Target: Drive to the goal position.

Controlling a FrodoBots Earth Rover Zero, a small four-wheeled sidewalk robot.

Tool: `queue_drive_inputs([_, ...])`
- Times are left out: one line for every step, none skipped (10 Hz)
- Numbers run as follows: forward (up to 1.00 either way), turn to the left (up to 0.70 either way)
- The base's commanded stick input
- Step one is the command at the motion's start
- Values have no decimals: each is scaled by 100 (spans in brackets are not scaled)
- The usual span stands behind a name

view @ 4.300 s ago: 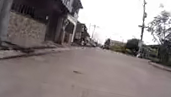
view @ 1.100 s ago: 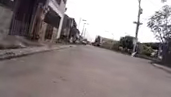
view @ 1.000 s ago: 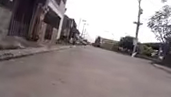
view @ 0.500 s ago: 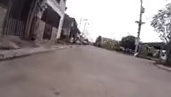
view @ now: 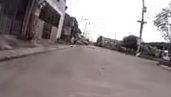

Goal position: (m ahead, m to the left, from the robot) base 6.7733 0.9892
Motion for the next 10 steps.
queue_drive_inputs([70, 0])
queue_drive_inputs([70, 0])
queue_drive_inputs([70, 0])
queue_drive_inputs([70, 4])
queue_drive_inputs([70, 2])
queue_drive_inputs([70, 7])
queue_drive_inputs([70, 9])
queue_drive_inputs([70, 8])
queue_drive_inputs([70, 9])
queue_drive_inputs([70, 10])
